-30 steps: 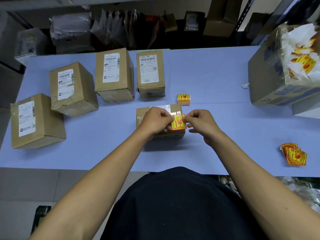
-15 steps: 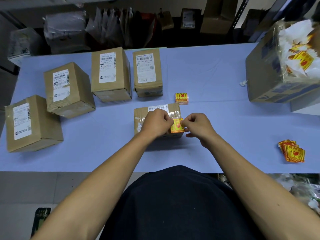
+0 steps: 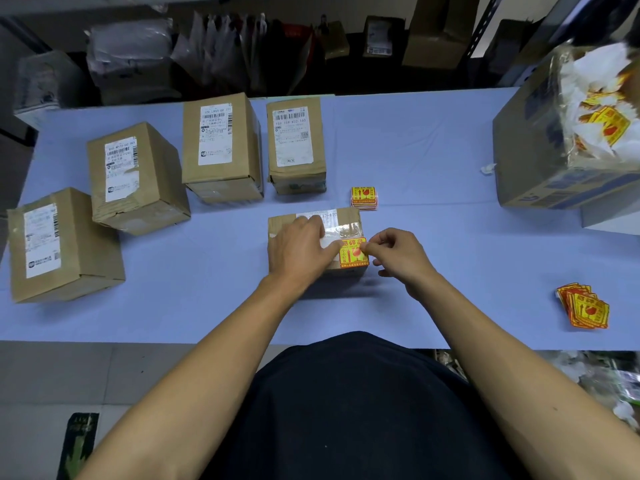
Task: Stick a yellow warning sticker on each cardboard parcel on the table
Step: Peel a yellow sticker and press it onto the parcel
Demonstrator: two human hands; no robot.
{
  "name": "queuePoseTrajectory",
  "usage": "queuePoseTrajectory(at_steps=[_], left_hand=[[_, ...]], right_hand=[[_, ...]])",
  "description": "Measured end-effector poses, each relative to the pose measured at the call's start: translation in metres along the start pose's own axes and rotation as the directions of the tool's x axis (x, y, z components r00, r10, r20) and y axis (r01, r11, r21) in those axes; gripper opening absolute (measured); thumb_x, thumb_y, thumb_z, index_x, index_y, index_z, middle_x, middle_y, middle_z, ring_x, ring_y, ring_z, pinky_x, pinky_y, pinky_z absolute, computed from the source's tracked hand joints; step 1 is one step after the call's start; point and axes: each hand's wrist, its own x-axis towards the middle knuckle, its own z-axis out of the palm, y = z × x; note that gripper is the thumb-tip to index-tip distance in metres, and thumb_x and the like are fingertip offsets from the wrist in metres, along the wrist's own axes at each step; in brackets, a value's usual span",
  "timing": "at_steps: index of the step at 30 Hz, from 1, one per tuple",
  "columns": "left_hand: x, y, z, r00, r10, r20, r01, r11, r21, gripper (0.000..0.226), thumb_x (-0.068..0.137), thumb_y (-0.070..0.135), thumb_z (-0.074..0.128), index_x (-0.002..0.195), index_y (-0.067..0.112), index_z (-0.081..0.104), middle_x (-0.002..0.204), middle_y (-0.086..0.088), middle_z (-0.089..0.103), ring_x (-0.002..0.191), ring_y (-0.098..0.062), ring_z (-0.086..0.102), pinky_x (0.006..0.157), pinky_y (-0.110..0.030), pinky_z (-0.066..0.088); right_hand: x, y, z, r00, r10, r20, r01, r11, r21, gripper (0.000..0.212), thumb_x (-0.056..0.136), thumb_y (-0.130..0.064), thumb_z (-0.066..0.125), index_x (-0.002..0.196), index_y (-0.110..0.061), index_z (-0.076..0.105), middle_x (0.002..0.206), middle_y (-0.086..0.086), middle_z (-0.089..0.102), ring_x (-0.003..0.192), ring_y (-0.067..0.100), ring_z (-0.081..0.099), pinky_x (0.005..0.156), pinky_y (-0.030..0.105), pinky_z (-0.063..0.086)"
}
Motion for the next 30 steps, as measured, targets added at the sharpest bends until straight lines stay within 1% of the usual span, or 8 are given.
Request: queuePoseTrajectory(at_steps=[3,5,9,17,20,23,26,30], left_hand=[[-0.007,-0.012,0.006,0.994,0.104,-0.045,-0.099,0.990,0.104,0.054,0.090,0.054,0.057,0.131,0.020,0.055,0.129,-0.010,0.053,0.122,-0.032,0.046,0.092,-0.044,0.039],[-0.011,-0.018,0.011,0.997,0.067,0.047,-0.073,0.988,0.134,0.063,0.096,0.057,0.043,0.151,0.025,0.036,0.157,-0.015,0.030,0.147,-0.037,0.020,0.114,-0.057,0.019],[-0.017,-0.023,0.024,0.988,-0.008,0.151,-0.005,0.996,0.087,0.066,0.100,0.062,0.023,0.158,0.036,0.007,0.168,-0.007,-0.004,0.152,-0.033,-0.012,0.115,-0.066,0.000],[-0.017,-0.028,0.028,0.993,0.024,0.117,-0.024,1.000,0.002,0.066,0.100,0.061,0.030,0.158,0.037,0.011,0.168,-0.005,-0.006,0.153,-0.030,-0.012,0.119,-0.059,0.003],[-0.014,-0.036,0.022,0.999,0.000,0.032,0.007,0.975,-0.220,0.068,0.099,0.053,0.046,0.157,0.031,0.019,0.168,-0.005,0.001,0.154,-0.027,-0.005,0.121,-0.051,0.009],[-0.009,-0.051,0.017,0.982,-0.190,0.003,0.163,0.834,-0.528,0.076,0.093,0.047,0.061,0.156,0.032,0.022,0.167,-0.001,0.011,0.152,-0.022,0.012,0.116,-0.035,0.023],[-0.001,-0.061,0.013,0.884,-0.386,0.263,0.439,0.495,-0.750,0.081,0.092,0.044,0.066,0.157,0.030,0.020,0.162,0.000,0.029,0.143,-0.020,0.036,0.104,-0.026,0.036],[-0.001,-0.058,0.019,0.827,-0.347,0.443,0.526,0.196,-0.828,0.031,0.094,0.034,0.065,0.125,0.029,0.058,0.126,-0.001,0.068,0.104,-0.014,0.069,0.074,-0.021,0.055]], right_hand=[[0.003,0.002,0.007,0.999,-0.029,-0.032,0.028,0.999,-0.030,0.049,0.094,-0.048,0.059,0.134,-0.020,0.055,0.126,0.004,0.064,0.113,0.020,0.061,0.096,0.040,0.052],[0.004,-0.003,0.020,0.999,-0.045,-0.029,0.044,0.999,-0.025,0.064,0.095,-0.057,0.051,0.147,-0.021,0.043,0.139,0.003,0.058,0.123,0.020,0.057,0.101,0.036,0.047],[0.005,-0.005,0.047,0.985,-0.169,-0.021,0.166,0.979,-0.115,0.050,0.094,-0.059,0.049,0.131,-0.025,0.054,0.123,-0.001,0.066,0.112,0.020,0.063,0.090,0.036,0.051],[-0.012,0.021,0.039,0.977,-0.204,0.058,0.210,0.968,-0.140,0.045,0.092,-0.067,0.046,0.130,-0.042,0.050,0.111,-0.020,0.063,0.101,0.008,0.060,0.075,0.017,0.041],[-0.010,0.018,0.033,0.978,-0.178,0.104,0.187,0.979,-0.079,0.061,0.090,-0.068,0.051,0.142,-0.039,0.042,0.130,-0.017,0.061,0.123,0.010,0.057,0.092,0.023,0.047],[0.000,0.008,0.027,0.993,-0.091,0.081,0.091,0.996,0.006,0.084,0.090,-0.065,0.053,0.158,-0.028,0.020,0.159,-0.003,0.036,0.142,0.019,0.040,0.114,0.042,0.038],[0.010,-0.007,0.029,0.994,-0.058,0.093,0.052,0.996,0.071,0.074,0.096,-0.058,0.050,0.157,-0.029,0.021,0.157,-0.002,0.039,0.136,0.019,0.048,0.109,0.037,0.043],[0.014,-0.012,0.043,0.991,-0.062,0.117,0.059,0.998,0.031,0.064,0.099,-0.058,0.043,0.155,-0.032,0.027,0.147,-0.002,0.053,0.126,0.020,0.057,0.108,0.043,0.046]])
